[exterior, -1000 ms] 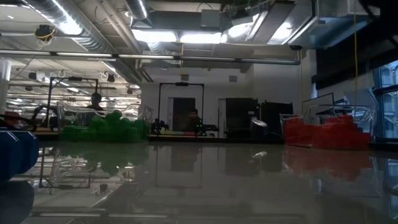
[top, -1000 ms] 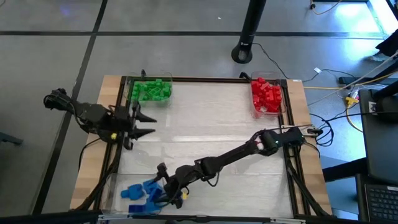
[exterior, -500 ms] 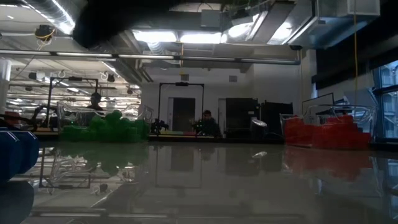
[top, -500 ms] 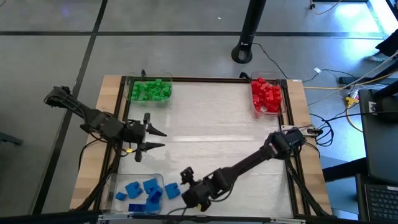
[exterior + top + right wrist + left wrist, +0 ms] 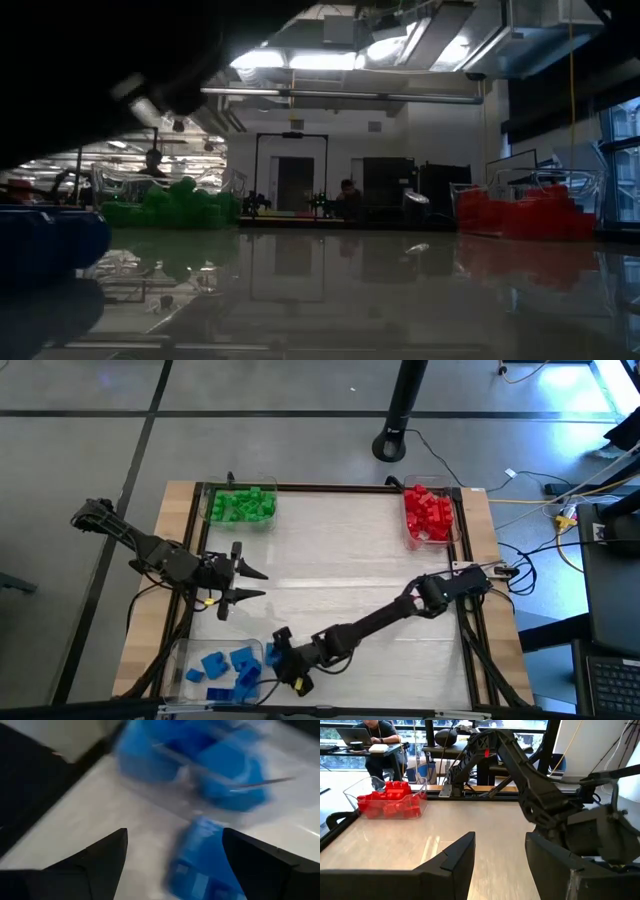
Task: Sort blocks
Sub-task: Put the blue game piece into the bottom transparent bin
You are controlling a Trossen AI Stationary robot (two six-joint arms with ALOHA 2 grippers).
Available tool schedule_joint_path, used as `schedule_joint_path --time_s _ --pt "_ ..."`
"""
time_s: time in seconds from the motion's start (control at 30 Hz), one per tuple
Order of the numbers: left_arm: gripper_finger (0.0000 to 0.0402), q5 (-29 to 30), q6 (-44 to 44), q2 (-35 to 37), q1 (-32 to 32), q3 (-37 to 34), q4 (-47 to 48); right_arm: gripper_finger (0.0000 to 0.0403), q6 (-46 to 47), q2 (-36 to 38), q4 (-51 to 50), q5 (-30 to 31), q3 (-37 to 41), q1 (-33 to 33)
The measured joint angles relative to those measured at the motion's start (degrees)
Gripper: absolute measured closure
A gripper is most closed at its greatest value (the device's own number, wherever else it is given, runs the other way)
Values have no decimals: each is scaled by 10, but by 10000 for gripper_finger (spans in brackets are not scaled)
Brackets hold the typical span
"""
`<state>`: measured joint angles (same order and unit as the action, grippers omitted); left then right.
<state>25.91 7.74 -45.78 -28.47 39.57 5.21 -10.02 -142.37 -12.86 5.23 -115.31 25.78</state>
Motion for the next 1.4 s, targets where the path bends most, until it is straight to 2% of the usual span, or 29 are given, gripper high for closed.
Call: schedule_joint_path --time_s 0.07,0.13,0.27,0.37,0.97,1.2,1.4 --pt "237 0 0 0 0 0 3 79 -1 -10 14 -18 0 -1" --pt "237 0 0 0 0 0 3 79 -2 -13 13 -9 0 -4" --pt "237 0 0 0 0 0 3 79 4 -12 -6 49 0 -9" --pt "237 0 1 0 0 0 3 79 -10 -12 -21 62 -1 -12" --pt "237 0 13 -1 0 0 18 79 -65 65 -403 74 1 36" --pt "237 0 13 -1 0 0 19 79 -80 79 -436 76 2 37" --pt "237 0 13 -1 0 0 19 79 -24 79 -427 89 1 19"
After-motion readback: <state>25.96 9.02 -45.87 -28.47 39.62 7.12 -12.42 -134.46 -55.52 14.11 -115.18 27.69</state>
